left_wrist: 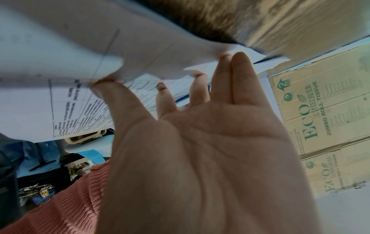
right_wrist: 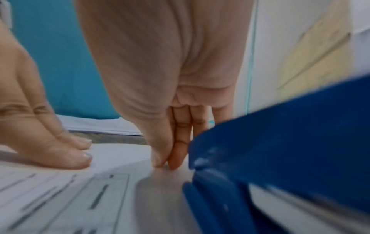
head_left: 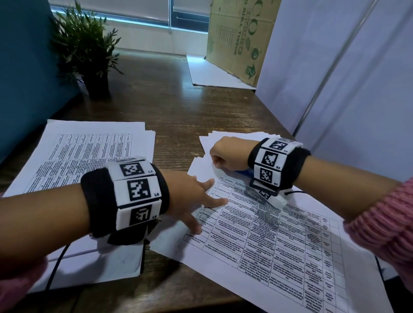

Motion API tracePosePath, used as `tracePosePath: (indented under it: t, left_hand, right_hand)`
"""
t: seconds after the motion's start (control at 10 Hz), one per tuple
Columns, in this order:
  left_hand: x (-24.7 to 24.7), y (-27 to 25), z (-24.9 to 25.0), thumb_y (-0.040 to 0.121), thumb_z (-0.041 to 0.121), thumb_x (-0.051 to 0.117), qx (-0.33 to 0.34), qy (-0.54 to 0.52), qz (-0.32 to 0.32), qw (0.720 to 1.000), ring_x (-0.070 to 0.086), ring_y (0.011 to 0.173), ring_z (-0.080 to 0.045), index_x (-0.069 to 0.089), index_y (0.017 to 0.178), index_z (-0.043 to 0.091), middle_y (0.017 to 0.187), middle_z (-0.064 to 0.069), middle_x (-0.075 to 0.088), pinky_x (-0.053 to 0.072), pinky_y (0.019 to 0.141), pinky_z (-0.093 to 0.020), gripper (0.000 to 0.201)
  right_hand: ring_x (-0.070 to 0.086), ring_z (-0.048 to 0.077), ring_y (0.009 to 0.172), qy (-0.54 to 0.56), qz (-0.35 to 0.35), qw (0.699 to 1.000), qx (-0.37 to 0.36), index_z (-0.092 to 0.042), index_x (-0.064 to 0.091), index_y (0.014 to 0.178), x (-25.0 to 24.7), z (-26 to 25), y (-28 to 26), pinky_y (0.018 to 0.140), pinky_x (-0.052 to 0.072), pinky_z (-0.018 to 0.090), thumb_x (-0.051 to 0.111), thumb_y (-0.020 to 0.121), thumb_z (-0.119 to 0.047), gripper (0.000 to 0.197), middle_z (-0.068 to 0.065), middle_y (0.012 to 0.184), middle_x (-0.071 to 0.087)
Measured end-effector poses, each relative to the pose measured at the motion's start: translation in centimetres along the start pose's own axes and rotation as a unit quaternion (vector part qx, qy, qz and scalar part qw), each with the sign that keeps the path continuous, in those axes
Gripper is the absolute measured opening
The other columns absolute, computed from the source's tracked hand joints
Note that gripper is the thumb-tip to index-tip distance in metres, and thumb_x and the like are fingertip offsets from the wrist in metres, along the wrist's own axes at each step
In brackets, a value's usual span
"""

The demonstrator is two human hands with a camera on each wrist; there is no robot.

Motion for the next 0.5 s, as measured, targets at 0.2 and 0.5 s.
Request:
tracePosePath:
  t: [0.2, 0.5]
  left_hand:
    - [0.0, -0.1, 0.1, 0.086, 0.055, 0.051, -0.006, 0.001, 0.001, 1.000, 0.017, 0.143, -0.033, -0.006, 0.146, 0.044, 0.158, -0.007, -0.010, 0.027, 0.111, -0.045, 0.084]
    - [0.0, 0.0, 0.0, 0.086, 0.054, 0.051, -0.006, 0.002, 0.000, 1.000, 0.017, 0.143, -0.034, -0.006, 0.147, 0.044, 0.158, -0.009, -0.011, 0.029, 0.111, -0.045, 0.084]
  right_hand:
    - [0.045, 0.015, 0.058, -0.175, -0.079, 0.981, -0.025, -0.014, 0.051, 0.067, 0.2, -2.7, 0.7, 0.059, 0.042, 0.026, 0.055, 0.090, -0.015, 0.023, -0.002, 0.063, 0.045]
    - [0.058, 0.025, 0.083, -0.173, -0.075, 0.981, -0.043, -0.002, 0.062, 0.098, -1.2, -4.1, 0.9, 0.068, 0.040, 0.028, 0.047, 0.094, -0.014, 0.019, 0.009, 0.094, 0.063]
Point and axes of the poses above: each hand's wrist, its own y-axis towards the middle knuckle, its own x-axis out of the palm, z = x × y, the point moved 9 cm from there along y, towards the middle knuckle
